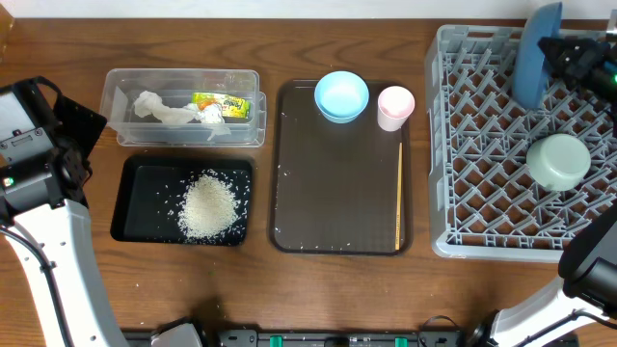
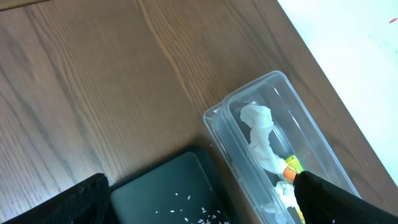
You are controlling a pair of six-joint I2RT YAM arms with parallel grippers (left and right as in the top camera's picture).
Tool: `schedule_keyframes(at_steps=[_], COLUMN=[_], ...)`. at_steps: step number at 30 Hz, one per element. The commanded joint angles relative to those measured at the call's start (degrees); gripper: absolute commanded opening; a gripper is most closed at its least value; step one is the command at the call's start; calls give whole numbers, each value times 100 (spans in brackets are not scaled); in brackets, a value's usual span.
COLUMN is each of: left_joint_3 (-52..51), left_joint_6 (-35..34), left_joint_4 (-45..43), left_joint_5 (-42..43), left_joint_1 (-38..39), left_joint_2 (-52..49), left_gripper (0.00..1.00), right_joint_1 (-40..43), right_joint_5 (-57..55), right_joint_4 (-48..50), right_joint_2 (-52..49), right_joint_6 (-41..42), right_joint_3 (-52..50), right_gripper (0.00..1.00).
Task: Sort waste into correct bins and load items into the dishwasher rack
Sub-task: 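Carry the blue plate into the rack's upper right and lay it down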
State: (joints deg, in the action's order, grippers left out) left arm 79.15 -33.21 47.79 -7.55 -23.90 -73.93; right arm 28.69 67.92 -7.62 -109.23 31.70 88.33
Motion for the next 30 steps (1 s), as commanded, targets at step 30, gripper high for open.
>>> schedule_keyframes(at_steps=[30], left_joint_3=[57], left_joint_6=[-31], left_joint_4=[17], left_joint_5=[-66], left_joint_1=[-26], left_joint_2=[-22], left_gripper=[96], right_joint_1=[660], right_joint_5=[-1480], right_joint_4=[-1058], right_joint_2=[26], right_joint_6=[-428], right_joint_3=[-22], right_gripper=[1])
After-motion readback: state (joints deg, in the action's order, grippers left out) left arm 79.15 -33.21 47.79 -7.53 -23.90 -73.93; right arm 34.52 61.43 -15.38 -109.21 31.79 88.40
